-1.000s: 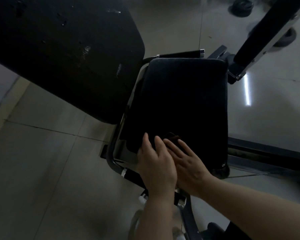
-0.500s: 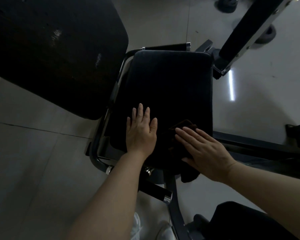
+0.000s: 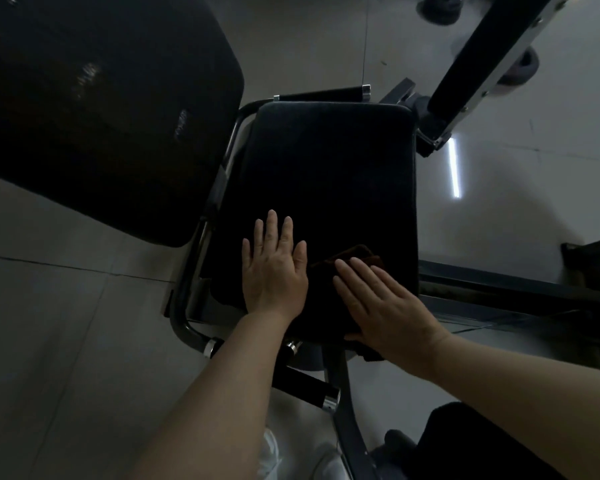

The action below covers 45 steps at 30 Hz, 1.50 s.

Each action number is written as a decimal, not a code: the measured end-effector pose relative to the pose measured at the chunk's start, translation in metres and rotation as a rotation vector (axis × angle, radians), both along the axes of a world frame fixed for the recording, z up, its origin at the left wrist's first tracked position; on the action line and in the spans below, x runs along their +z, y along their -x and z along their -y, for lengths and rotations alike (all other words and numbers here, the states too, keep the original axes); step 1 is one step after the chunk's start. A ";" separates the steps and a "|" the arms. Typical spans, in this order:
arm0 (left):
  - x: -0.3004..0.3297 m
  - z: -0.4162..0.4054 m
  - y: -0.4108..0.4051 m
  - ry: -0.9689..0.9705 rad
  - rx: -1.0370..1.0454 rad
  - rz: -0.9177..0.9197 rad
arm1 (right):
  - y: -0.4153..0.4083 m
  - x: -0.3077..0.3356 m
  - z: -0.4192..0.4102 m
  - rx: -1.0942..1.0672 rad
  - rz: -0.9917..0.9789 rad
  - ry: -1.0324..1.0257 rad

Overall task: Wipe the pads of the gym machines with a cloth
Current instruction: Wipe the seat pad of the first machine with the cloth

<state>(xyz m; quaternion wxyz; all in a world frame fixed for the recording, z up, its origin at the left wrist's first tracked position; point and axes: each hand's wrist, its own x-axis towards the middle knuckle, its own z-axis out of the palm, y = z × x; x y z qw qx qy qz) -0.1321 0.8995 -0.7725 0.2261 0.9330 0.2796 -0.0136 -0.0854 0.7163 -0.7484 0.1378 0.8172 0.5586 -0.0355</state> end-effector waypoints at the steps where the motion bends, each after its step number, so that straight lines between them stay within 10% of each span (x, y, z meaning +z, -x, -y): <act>1: 0.000 0.000 0.000 0.005 0.002 -0.006 | -0.004 0.003 0.010 -0.004 -0.001 0.007; 7: 0.010 0.005 -0.013 0.026 0.036 -0.110 | -0.018 0.022 0.051 -0.235 -0.142 0.076; 16: 0.028 0.010 -0.104 0.018 -0.070 -0.117 | 0.000 0.012 -0.015 -1.036 -0.353 -0.374; 38: 0.009 0.010 -0.133 -0.142 -0.192 -0.127 | -0.168 0.019 -0.070 -1.240 -0.492 -0.590; 45: 0.015 0.000 -0.136 -0.073 -0.235 -0.097 | -0.051 0.024 -0.049 -1.219 -0.333 -0.410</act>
